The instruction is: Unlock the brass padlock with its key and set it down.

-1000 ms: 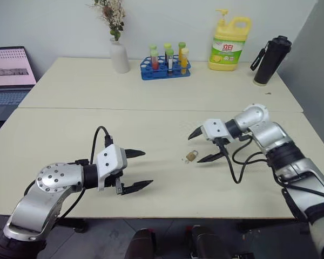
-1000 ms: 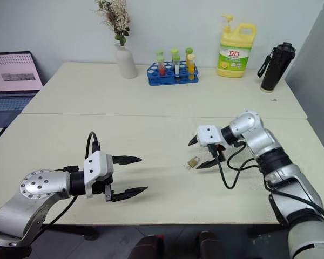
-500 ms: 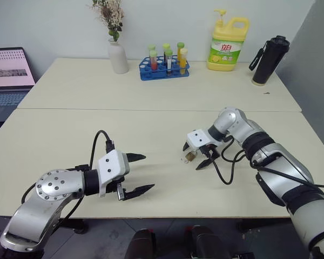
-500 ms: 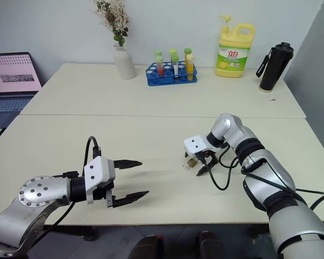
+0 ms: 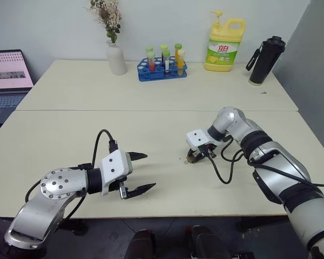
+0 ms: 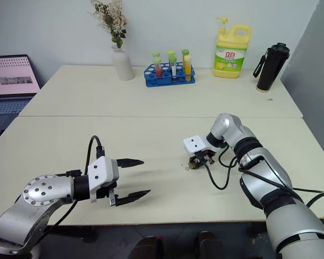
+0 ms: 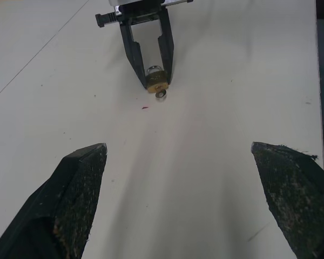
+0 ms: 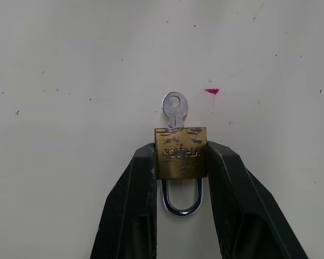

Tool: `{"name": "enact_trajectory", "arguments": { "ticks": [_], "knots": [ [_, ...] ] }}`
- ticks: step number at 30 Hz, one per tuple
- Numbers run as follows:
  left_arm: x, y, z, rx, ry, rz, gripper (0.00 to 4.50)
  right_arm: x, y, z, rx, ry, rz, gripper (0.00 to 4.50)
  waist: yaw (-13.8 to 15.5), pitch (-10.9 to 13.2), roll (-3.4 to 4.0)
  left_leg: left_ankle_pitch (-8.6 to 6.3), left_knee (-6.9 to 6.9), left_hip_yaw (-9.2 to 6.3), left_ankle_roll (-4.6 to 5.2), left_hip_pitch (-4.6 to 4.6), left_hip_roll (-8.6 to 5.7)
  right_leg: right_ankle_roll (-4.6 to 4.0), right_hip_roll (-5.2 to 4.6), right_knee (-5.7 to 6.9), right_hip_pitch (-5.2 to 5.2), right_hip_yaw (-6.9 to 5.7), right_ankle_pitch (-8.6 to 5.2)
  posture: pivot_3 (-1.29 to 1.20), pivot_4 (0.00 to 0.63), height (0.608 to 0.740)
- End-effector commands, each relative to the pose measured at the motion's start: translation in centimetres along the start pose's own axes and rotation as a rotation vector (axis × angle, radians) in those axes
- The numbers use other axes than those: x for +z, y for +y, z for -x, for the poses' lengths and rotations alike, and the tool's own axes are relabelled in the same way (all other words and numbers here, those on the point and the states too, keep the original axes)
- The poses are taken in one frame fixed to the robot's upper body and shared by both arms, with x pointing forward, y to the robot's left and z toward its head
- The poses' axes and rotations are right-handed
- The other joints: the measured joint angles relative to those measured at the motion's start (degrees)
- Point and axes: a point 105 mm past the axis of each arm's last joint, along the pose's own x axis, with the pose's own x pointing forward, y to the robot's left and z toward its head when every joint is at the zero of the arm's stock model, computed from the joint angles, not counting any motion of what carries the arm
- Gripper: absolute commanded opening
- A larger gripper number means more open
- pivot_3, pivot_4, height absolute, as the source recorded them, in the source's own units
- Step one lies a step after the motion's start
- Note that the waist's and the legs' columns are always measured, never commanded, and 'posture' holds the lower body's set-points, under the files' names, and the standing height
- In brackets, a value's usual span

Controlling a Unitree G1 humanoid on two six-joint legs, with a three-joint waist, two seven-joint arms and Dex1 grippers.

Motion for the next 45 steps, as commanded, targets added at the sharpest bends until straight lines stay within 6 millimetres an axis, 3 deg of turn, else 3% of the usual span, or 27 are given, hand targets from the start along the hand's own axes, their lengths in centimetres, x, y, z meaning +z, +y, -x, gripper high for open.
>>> {"name": "enact_trajectory", "arguments": {
  "ticks": [1,4,10,19,27,30,33,38,45],
  "knots": [
    [0.5,0.0,-0.2,-0.002,-0.022,-0.036,4.50,1.1,-1.9,2.1,-0.176,-0.113,-0.085,0.91,0.0,0.0,0.02,0.00,0.00,-0.01,0.00,-0.05,0.00,0.00,0.00,0.00,-0.03,0.00,0.00,0.00,0.150,0.740],
    [0.3,0.1,-0.3,-0.010,-0.021,-0.041,4.50,1.7,-0.8,3.5,-0.252,-0.200,-0.154,0.91,0.5,0.0,0.04,0.00,0.01,-0.15,0.00,-0.21,-0.03,0.00,-0.05,-0.01,-0.09,0.02,0.00,0.00,0.150,0.740],
    [0.3,0.3,-0.9,-0.037,-0.038,-0.041,4.50,1.6,2.1,3.4,-0.414,-0.214,-0.292,0.91,0.5,0.0,0.06,-0.01,-0.03,-0.26,0.00,-0.45,-0.08,0.02,-0.11,-0.14,-0.17,-0.06,-0.01,0.00,0.150,0.740],
    [0.2,0.5,-1.3,-0.067,-0.045,-0.053,4.50,1.2,2.4,1.6,-0.528,-0.210,-0.367,0.91,-0.1,0.0,0.06,-0.01,-0.02,-0.13,0.00,-0.33,-0.04,0.21,0.11,-0.13,-0.17,-0.03,-0.12,0.00,0.150,0.740],
    [0.2,0.5,-1.6,-0.076,-0.055,-0.048,4.50,0.7,2.8,0.8,-0.538,-0.205,-0.392,3.50,0.0,0.0,0.05,-0.01,-0.02,-0.10,0.00,-0.37,-0.08,0.19,0.10,-0.17,-0.17,0.00,-0.11,0.00,0.150,0.740],
    [0.1,0.6,-1.6,-0.079,-0.056,-0.037,4.50,1.8,2.9,3.0,-0.560,-0.259,-0.389,4.49,0.0,0.0,0.06,-0.01,-0.02,-0.10,0.00,-0.37,-0.07,0.19,0.10,-0.16,-0.18,-0.01,-0.11,0.00,0.150,0.740],
    [0.1,1.1,-1.5,-0.062,-0.061,-0.024,4.50,2.4,3.8,4.9,-0.554,-0.331,-0.463,4.49,0.1,0.1,0.08,-0.01,-0.02,-0.14,0.00,-0.37,-0.07,0.20,0.10,-0.16,-0.17,-0.04,-0.11,0.00,0.150,0.740],
    [0.2,1.1,-1.7,-0.061,-0.065,-0.024,4.50,1.5,3.3,4.3,-0.668,-0.378,-0.620,4.49,0.0,0.0,-0.01,-0.01,-0.02,-0.19,0.00,-0.36,-0.02,0.21,0.07,-0.17,-0.15,0.02,-0.12,0.00,0.150,0.740],
    [0.0,1.4,-1.4,-0.060,-0.050,-0.030,4.50,1.7,3.5,1.9,-0.748,-0.440,-0.717,4.49,0.0,0.0,0.01,-0.01,-0.03,-0.16,0.00,-0.40,-0.05,0.25,0.10,-0.16,-0.20,0.04,-0.15,0.00,0.150,0.740]
  ]
}}
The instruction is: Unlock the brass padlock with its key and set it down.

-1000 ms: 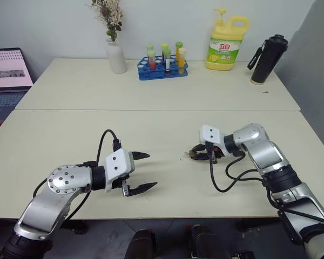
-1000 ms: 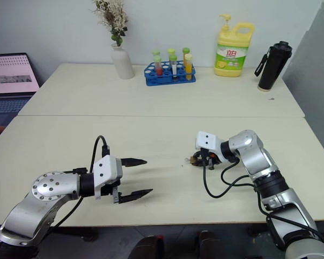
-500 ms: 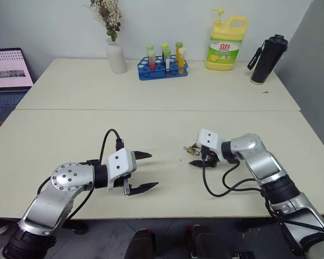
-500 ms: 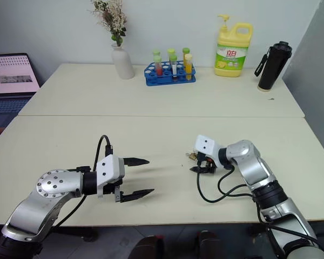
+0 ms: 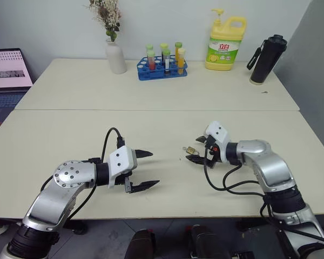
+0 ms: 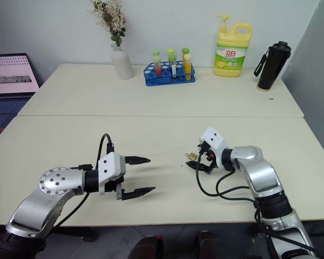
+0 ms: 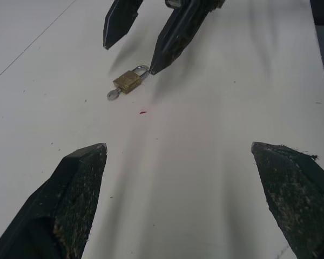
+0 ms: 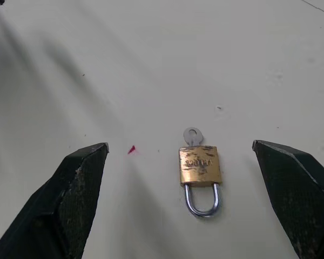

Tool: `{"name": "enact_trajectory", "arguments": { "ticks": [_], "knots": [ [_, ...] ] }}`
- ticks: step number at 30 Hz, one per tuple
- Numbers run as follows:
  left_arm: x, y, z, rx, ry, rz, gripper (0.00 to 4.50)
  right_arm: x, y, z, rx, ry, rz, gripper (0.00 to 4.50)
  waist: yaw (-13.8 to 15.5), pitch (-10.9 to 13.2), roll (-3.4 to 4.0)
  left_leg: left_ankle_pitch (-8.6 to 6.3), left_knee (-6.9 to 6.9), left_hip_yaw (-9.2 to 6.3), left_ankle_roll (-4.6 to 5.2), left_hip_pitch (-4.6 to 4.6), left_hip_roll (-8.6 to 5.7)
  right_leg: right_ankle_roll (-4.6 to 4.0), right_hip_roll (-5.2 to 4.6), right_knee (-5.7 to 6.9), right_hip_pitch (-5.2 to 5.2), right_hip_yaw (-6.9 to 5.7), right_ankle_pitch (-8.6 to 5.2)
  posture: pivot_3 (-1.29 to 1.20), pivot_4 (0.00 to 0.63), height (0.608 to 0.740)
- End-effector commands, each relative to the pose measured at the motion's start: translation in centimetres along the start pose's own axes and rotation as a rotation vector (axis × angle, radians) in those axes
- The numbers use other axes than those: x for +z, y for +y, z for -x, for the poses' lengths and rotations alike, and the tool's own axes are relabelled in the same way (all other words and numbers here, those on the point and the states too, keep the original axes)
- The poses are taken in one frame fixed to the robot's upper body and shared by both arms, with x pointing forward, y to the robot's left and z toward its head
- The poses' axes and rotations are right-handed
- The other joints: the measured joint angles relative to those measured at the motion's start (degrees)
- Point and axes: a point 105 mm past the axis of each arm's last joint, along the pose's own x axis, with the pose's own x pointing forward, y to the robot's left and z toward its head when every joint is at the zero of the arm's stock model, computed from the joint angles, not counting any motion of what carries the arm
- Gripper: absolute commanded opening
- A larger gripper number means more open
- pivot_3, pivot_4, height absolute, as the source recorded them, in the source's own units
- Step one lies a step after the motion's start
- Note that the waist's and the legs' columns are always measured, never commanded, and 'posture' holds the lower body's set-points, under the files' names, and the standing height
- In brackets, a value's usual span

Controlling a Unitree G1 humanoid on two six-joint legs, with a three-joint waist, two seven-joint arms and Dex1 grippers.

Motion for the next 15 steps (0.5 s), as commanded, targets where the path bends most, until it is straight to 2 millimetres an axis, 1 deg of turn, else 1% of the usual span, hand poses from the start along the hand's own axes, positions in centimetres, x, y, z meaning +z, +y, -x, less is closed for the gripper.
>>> {"name": "enact_trajectory", "arguments": {
  "ticks": [1,5,11,15],
  "knots": [
    [0.6,0.6,0.3,0.015,-0.010,-0.030,4.50,0.4,-0.2,0.1,-0.058,-0.045,-0.016,4.49,0.0,0.0,0.00,0.00,0.00,0.01,0.00,0.00,-0.01,0.00,0.00,0.00,0.00,0.00,0.00,0.00,0.150,0.740],
    [0.7,0.8,0.3,0.010,-0.005,-0.036,4.50,-0.7,-0.6,-0.5,-0.083,-0.032,-0.006,4.49,0.0,0.0,0.00,0.00,0.01,0.05,0.00,0.01,-0.05,0.04,0.01,-0.01,0.00,-0.01,-0.02,0.00,0.150,0.740],
    [0.8,1.0,0.3,0.009,-0.005,-0.042,4.50,-1.1,-1.1,-1.4,-0.101,-0.033,0.003,4.49,0.0,0.0,0.00,0.00,0.01,0.04,0.00,0.01,-0.01,0.03,0.02,-0.01,0.00,-0.01,-0.02,0.00,0.150,0.740],
    [1.0,1.1,0.1,0.010,-0.008,-0.050,4.50,-1.4,-0.9,-1.7,-0.090,-0.031,0.021,4.49,0.0,0.0,0.00,0.00,0.01,0.05,0.00,0.01,-0.01,0.04,0.03,-0.01,0.00,-0.01,-0.02,0.00,0.150,0.740]
  ]
}}
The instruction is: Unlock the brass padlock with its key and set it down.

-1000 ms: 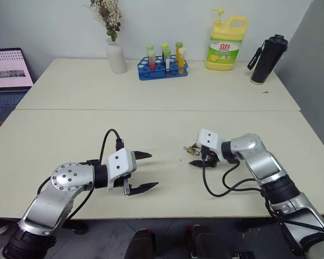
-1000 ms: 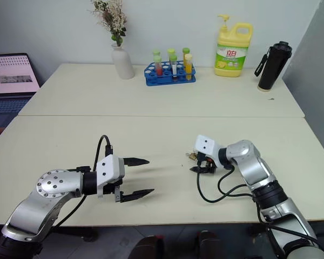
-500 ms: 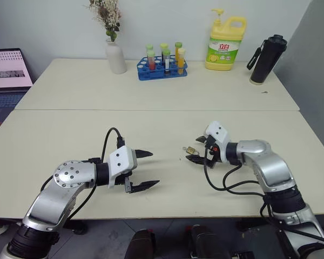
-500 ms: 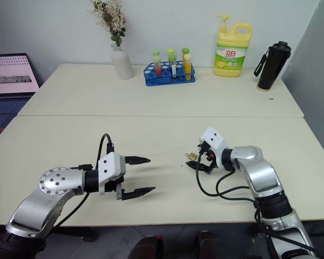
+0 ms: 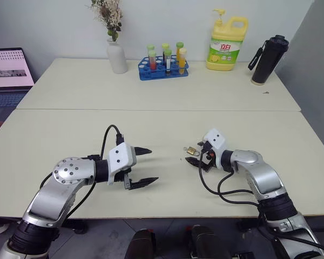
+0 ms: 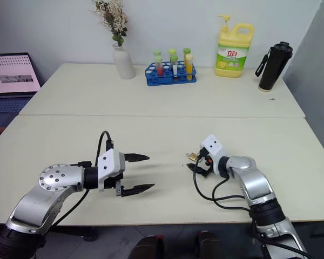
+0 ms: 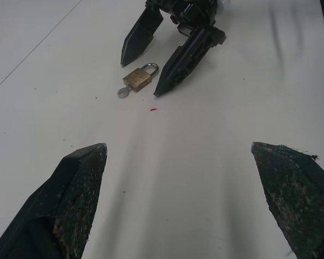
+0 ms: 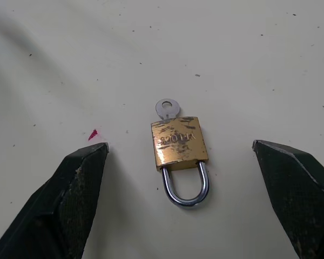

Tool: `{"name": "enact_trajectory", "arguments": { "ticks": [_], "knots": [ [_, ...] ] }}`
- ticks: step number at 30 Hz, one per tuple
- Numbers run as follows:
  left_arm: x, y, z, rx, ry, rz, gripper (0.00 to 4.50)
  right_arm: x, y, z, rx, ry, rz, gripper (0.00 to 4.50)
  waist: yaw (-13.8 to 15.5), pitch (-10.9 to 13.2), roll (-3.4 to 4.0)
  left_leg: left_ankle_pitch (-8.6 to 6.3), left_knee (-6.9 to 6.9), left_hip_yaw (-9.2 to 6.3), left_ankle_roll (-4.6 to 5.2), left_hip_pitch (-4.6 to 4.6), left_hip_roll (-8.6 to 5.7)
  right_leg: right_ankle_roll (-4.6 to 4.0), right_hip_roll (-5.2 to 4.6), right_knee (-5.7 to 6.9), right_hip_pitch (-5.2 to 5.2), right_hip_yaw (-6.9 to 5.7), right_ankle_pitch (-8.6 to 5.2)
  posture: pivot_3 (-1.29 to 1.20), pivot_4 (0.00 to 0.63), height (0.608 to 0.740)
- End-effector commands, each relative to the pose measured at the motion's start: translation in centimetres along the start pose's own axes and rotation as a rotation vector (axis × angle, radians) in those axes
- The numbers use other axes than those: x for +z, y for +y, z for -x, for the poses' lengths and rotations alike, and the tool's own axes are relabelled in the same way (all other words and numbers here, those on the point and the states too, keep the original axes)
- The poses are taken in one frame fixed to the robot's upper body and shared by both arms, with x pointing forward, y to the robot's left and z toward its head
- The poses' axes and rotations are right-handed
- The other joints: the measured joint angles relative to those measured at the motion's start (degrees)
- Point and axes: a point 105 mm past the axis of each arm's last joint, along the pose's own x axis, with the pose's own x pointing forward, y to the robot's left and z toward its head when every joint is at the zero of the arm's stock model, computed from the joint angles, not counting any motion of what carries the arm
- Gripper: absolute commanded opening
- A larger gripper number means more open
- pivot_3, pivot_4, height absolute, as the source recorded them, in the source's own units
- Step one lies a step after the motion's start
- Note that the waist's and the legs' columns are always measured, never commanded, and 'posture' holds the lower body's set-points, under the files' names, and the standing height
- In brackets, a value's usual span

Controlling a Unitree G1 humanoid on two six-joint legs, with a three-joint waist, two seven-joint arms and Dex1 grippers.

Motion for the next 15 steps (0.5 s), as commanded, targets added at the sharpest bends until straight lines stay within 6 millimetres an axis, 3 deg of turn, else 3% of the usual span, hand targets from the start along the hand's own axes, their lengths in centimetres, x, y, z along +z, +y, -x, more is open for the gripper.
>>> {"name": "enact_trajectory", "arguments": {
  "ticks": [1,4,7,15],
  "knots": [
    [0.7,0.1,0.0,-0.003,-0.012,-0.034,4.50,0.9,0.1,-0.2,0.005,-0.038,0.044,4.49,0.0,0.0,0.00,0.00,0.00,0.00,0.00,0.00,0.00,0.00,0.00,0.00,0.00,0.00,0.00,0.00,0.150,0.740],
    [0.8,0.1,-0.1,-0.006,-0.013,-0.033,4.50,0.6,0.1,-0.6,0.005,-0.035,0.039,4.49,0.0,0.0,0.00,0.00,0.00,0.01,0.00,0.00,0.00,0.00,0.00,0.00,0.00,0.00,0.00,0.00,0.150,0.740],
    [0.8,0.1,-0.1,-0.007,-0.010,-0.036,4.50,0.1,-0.1,-0.7,0.002,-0.013,0.049,3.90,0.0,0.0,0.00,0.00,0.00,0.00,0.00,0.01,0.01,0.00,0.01,0.00,0.00,0.01,0.00,0.00,0.150,0.740],
    [0.9,0.3,-0.1,0.017,-0.016,-0.038,4.50,-0.3,-0.4,-0.6,0.001,0.004,0.083,1.07,0.0,0.0,-0.01,0.00,0.01,0.00,0.00,0.02,0.01,0.00,0.00,0.00,0.02,0.01,0.00,0.00,0.150,0.740]
  ]
}}
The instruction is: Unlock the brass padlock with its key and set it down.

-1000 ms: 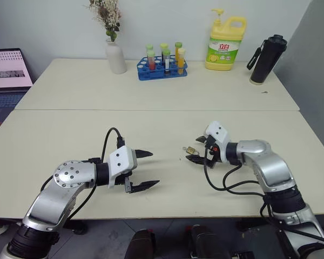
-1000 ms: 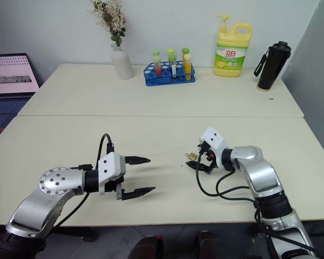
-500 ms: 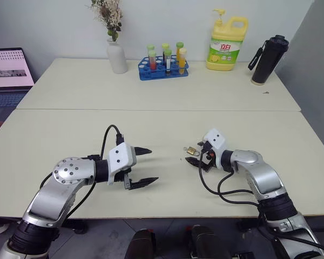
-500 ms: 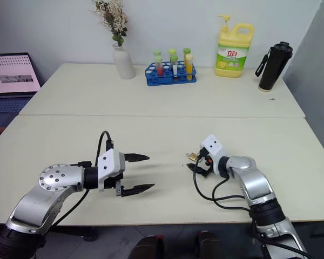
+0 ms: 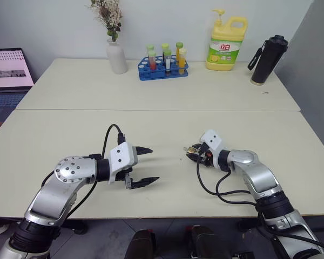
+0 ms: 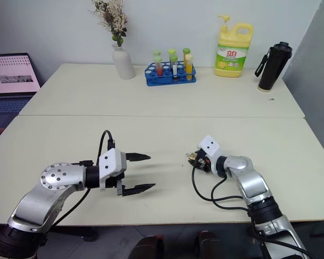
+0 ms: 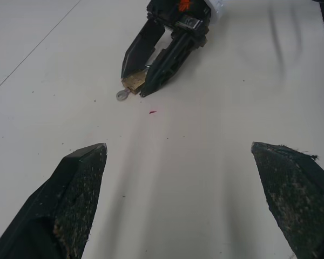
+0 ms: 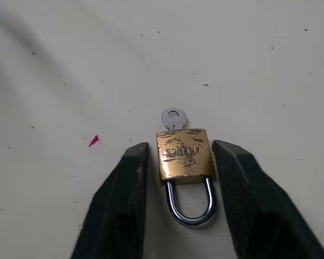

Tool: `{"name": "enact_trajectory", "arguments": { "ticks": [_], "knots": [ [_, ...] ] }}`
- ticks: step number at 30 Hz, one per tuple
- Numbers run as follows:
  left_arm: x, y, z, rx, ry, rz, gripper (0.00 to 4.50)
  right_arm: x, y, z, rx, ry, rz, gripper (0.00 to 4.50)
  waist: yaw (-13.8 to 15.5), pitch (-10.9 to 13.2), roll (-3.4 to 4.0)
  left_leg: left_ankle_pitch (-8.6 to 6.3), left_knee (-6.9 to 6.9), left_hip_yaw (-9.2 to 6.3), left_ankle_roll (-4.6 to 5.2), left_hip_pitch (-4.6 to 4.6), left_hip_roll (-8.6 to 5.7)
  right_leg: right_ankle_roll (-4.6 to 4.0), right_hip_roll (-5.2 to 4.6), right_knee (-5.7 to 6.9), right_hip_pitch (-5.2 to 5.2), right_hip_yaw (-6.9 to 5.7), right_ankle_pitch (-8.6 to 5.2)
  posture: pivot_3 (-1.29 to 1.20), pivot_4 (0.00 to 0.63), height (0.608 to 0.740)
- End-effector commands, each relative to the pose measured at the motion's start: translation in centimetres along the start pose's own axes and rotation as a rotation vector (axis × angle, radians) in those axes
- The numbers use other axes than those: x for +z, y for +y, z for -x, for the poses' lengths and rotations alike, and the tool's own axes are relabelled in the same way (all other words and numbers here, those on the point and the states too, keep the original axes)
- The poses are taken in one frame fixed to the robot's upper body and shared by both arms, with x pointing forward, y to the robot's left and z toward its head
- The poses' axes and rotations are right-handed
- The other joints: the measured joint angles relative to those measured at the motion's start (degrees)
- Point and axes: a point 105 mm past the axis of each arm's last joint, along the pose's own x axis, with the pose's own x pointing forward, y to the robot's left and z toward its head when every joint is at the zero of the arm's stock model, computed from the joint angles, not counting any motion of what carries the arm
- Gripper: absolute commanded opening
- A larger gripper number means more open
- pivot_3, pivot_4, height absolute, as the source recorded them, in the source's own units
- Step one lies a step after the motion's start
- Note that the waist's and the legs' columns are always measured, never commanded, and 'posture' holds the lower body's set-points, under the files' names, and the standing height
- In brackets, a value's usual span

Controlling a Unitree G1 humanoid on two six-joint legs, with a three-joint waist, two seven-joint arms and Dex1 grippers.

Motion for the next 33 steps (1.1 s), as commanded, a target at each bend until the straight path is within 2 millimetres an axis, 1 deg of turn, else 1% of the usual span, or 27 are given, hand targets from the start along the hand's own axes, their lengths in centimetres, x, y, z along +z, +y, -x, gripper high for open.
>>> {"name": "enact_trajectory", "arguments": {
  "ticks": [1,6,10,13,15,16,19,21,26,30,33],
  "knots": [
    [1.0,0.6,0.1,0.031,-0.023,-0.035,4.50,-0.1,-0.4,0.0,-0.010,0.012,0.039,0.92,0.0,0.0,0.00,0.00,0.00,0.00,0.00,0.00,0.00,0.00,0.00,0.00,0.01,0.00,0.00,0.00,0.150,0.740],
    [1.3,1.3,0.0,0.060,-0.045,0.003,4.50,1.0,-0.4,0.3,0.001,-0.030,0.166,0.94,0.0,0.0,0.00,0.00,0.01,0.00,0.00,0.01,-0.01,0.01,0.01,0.00,0.01,0.00,0.00,0.00,0.150,0.740],
    [1.4,1.7,0.1,0.070,-0.062,0.039,4.50,2.1,0.4,1.1,0.041,-0.062,0.328,0.94,0.1,0.0,0.00,0.00,0.00,0.01,0.00,-0.01,-0.03,0.01,0.03,-0.01,0.00,-0.01,0.00,0.00,0.150,0.740],
    [2.5,1.6,0.5,0.014,-0.123,0.121,4.50,4.9,2.3,3.2,0.083,-0.171,0.574,0.94,0.1,0.0,0.00,0.00,0.00,0.00,0.00,-0.07,-0.03,0.01,0.02,-0.02,-0.04,-0.01,-0.01,0.00,0.150,0.740],
    [3.0,1.8,0.8,-0.016,-0.134,0.149,4.50,6.1,3.3,4.3,0.092,-0.217,0.715,0.94,0.1,0.0,0.00,0.00,-0.01,-0.07,0.00,-0.09,-0.02,0.02,0.02,-0.02,-0.04,-0.01,-0.01,0.00,0.150,0.740],
    [3.4,2.3,0.8,-0.030,-0.143,0.159,4.50,6.9,3.8,5.0,0.081,-0.249,0.850,0.94,0.1,0.0,0.01,0.00,-0.01,-0.08,0.00,-0.08,-0.01,0.03,0.02,-0.02,-0.04,-0.03,-0.01,0.00,0.150,0.740],
    [4.6,3.1,0.7,-0.063,-0.177,0.191,4.50,7.9,4.8,6.0,0.056,-0.314,1.169,0.94,0.1,0.0,-0.01,0.00,0.01,-0.03,0.00,-0.04,-0.03,0.06,0.10,-0.03,0.00,-0.11,-0.03,0.00,0.150,0.740],
    [5.5,3.3,0.5,-0.100,-0.211,0.218,4.50,8.2,5.3,6.3,0.030,-0.362,1.310,0.94,0.1,0.0,-0.01,0.00,0.02,0.00,0.00,-0.01,-0.06,0.07,0.10,-0.02,0.01,-0.11,-0.03,0.00,0.150,0.740],
    [6.5,3.2,0.0,-0.162,-0.228,0.239,4.50,8.0,5.1,6.3,-0.003,-0.413,1.385,0.94,0.1,0.0,-0.03,0.01,0.03,0.06,-0.01,-0.03,-0.05,0.06,0.09,-0.02,0.00,-0.02,-0.04,0.00,0.150,0.740],
    [7.1,3.0,-1.1,-0.217,-0.201,0.197,4.50,9.3,3.9,6.2,-0.099,-0.440,1.400,0.94,0.1,0.0,-0.03,0.01,0.04,0.03,-0.02,-0.03,-0.06,0.00,0.09,0.01,0.00,0.02,0.00,0.00,0.150,0.740],
    [7.2,3.2,-2.0,-0.218,-0.203,0.191,4.50,9.5,3.5,6.2,-0.120,-0.442,1.387,0.94,0.2,0.0,-0.03,0.01,0.07,0.04,-0.02,-0.03,-0.08,-0.04,0.09,0.03,0.00,0.02,0.03,0.00,0.150,0.740]
  ]
}}
